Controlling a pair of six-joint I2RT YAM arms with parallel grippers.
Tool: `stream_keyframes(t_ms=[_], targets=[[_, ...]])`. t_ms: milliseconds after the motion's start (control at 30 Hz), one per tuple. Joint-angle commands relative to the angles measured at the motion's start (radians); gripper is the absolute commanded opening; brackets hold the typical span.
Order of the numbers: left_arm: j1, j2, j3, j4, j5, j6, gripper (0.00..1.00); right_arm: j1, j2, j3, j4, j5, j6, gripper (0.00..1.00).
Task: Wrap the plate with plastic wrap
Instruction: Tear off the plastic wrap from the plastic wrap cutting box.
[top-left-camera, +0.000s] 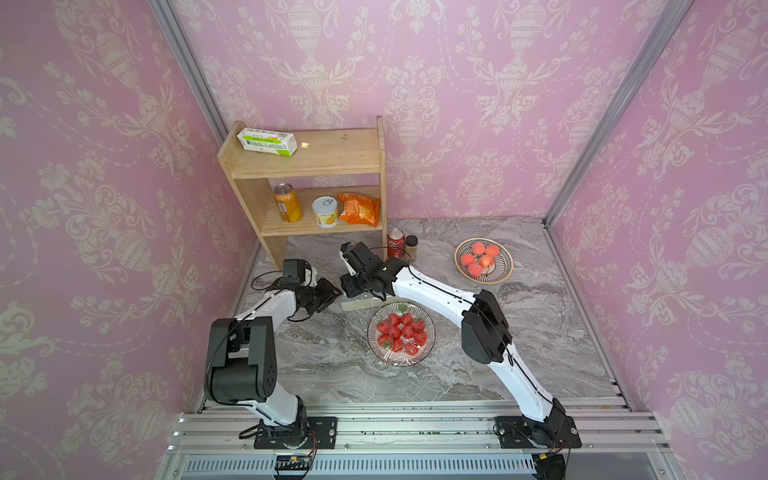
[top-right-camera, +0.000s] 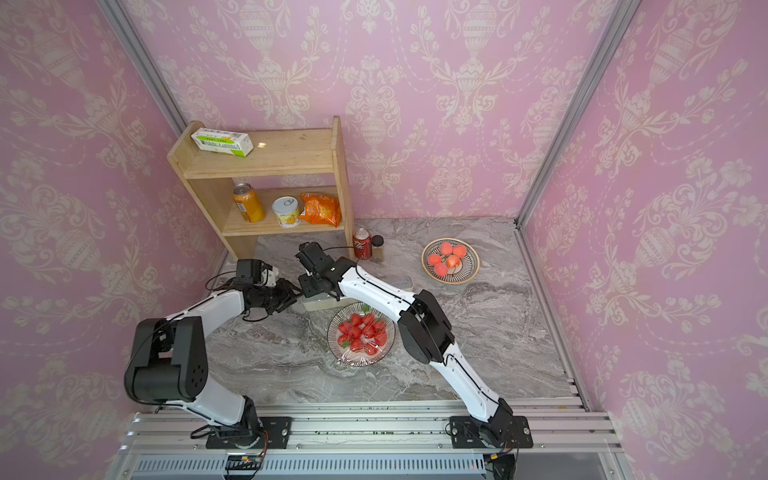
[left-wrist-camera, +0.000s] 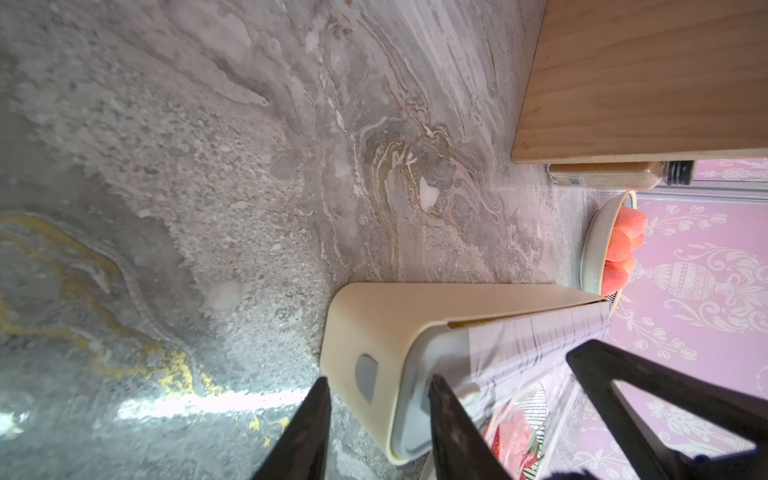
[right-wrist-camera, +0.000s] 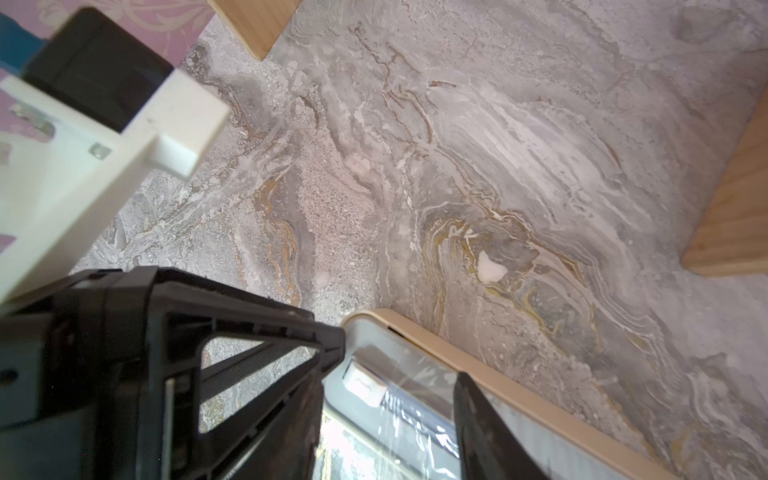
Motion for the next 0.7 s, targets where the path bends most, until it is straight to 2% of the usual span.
stream_keyframes(t_ms=[0, 433, 667], targets=[[0.009, 0.021, -0.006, 0.012, 0.001, 0.007, 0.39, 0.013, 0.046, 0.077, -0.069, 0.023, -0.035, 0.52], [0.008, 0.027, -0.039, 0.022, -0.028, 0.013, 0.34, 0.023, 0.127, 0.18, -0.16, 0.074, -0.067, 0.5], [0.009, 0.033, -0.042, 0.018, -0.038, 0.021, 0.34, 0.024, 0.135, 0.184, -0.187, 0.127, -0.088, 0.5]])
